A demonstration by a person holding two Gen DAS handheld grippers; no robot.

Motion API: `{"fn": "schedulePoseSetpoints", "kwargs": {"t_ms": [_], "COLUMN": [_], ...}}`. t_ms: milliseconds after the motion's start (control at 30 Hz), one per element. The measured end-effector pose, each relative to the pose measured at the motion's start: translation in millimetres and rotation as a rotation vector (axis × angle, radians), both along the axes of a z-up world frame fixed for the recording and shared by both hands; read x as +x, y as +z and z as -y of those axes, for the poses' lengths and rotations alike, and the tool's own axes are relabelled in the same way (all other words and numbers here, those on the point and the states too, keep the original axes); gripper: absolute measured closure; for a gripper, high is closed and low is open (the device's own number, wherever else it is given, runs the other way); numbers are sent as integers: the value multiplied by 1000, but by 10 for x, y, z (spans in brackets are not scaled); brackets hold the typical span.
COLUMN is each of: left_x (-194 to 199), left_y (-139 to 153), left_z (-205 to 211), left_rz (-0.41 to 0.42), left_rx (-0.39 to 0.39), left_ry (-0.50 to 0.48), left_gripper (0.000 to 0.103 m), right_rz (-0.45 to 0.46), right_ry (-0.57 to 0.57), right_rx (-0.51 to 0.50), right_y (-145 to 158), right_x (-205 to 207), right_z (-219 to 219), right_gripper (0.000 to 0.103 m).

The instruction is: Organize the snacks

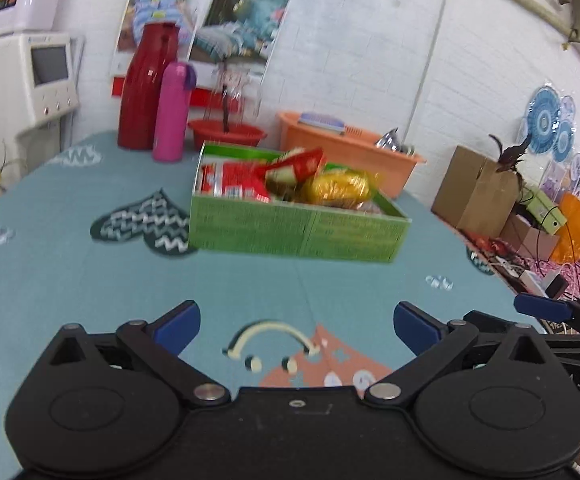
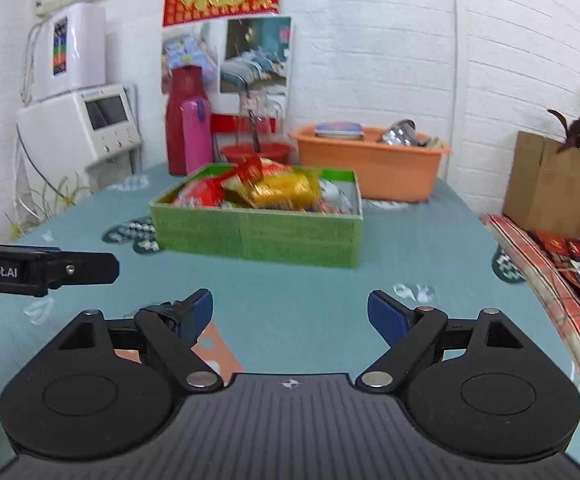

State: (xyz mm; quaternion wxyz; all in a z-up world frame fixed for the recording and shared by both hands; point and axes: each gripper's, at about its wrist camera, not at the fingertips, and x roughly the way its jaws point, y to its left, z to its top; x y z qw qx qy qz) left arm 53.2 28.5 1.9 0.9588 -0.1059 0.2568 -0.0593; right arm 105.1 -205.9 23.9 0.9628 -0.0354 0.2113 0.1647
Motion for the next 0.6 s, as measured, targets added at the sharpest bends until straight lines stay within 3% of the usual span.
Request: {"fn": "schedulePoseSetpoints", "kwargs": {"t_ms": [233, 600], "left_x": [-1, 12], "left_y": [-39, -45], "left_z": [31, 15], "left_rz": [0, 0], "left_rx": [80, 88], "left_ry": [65, 82], "left_gripper": [0, 0], "right_rz": [-15, -18], "right_ry": [-50, -46], "right_rx": [-18, -4], "right_y": [-136, -159], "right_x": [-7, 15], "right_z": [45, 28], "right_gripper": [0, 0]}}
